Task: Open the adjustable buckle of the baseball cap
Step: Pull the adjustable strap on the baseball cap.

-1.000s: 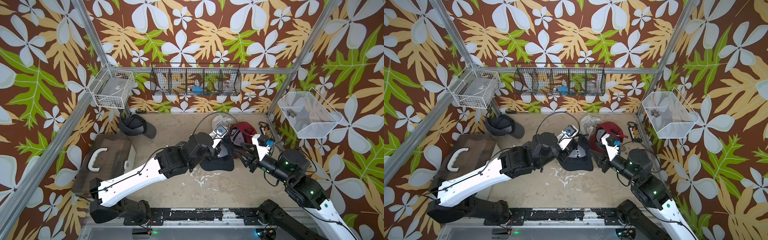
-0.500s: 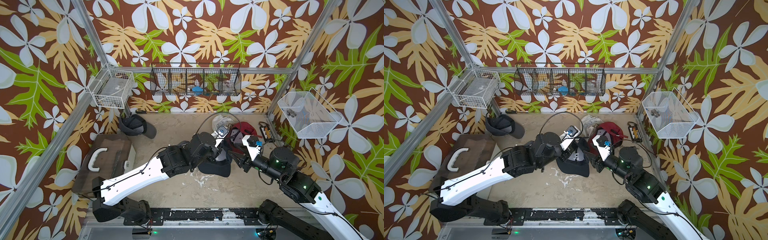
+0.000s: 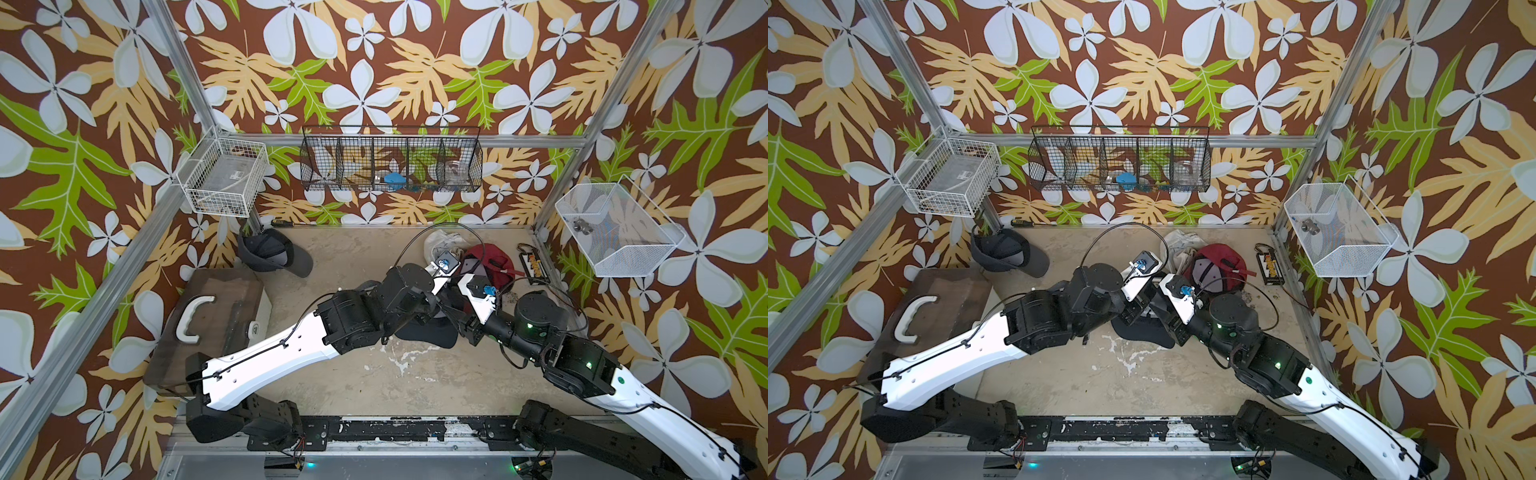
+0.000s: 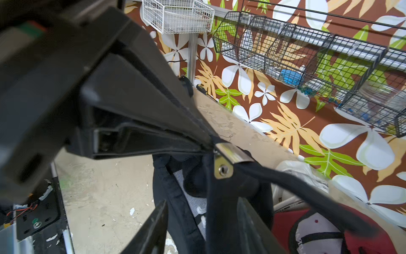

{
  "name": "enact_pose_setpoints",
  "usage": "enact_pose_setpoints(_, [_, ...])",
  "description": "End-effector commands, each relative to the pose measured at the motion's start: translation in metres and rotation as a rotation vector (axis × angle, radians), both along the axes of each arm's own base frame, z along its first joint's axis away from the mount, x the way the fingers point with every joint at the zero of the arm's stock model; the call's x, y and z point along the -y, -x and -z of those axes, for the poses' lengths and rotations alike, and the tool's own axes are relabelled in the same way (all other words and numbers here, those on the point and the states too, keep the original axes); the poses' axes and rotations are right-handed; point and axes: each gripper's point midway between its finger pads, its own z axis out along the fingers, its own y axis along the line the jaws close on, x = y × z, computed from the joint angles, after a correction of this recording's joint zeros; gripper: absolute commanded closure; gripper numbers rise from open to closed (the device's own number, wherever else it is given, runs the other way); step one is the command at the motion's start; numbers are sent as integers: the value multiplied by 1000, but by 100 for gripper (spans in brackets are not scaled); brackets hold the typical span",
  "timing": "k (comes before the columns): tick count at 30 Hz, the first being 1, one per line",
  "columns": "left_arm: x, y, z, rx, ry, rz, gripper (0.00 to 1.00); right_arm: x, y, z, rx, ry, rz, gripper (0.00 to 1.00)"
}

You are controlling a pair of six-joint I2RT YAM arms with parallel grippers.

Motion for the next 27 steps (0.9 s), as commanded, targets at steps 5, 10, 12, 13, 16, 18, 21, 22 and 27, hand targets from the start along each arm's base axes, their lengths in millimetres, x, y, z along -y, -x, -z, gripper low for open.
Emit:
enact_pose_setpoints(5, [4,7,-1,-15,1,28,100,6,-13,-13,62,1,76,52])
enact_pose_setpoints(10, [8,12,2,-24,-10,46,100,7,-15,-17,73,-8,91,56])
enact_pose_setpoints(12, [8,13,3,-29,-13,50,100,7,-15,-17,75,-10,88,58])
enact_pose_setpoints(13, [9,14,4,-31,-17,53,100,6,-15,-17,74,-13,88,59])
enact_pose_setpoints(16, [9,15,4,-33,-19,57,100,6,-16,-18,74,-18,89,64])
enact_pose_setpoints(18, [10,17,4,-36,-14,66,100,7,-16,-19,75,-28,93,67])
enact_pose_setpoints(21, [11,20,3,-43,-8,80,100,7,-15,-21,77,-42,94,73])
enact_pose_setpoints(22, [11,21,3,-43,-7,81,100,8,-15,-22,78,-46,96,75])
enact_pose_setpoints(27, [10,22,5,-47,-7,85,100,11,-16,-25,82,-75,118,85])
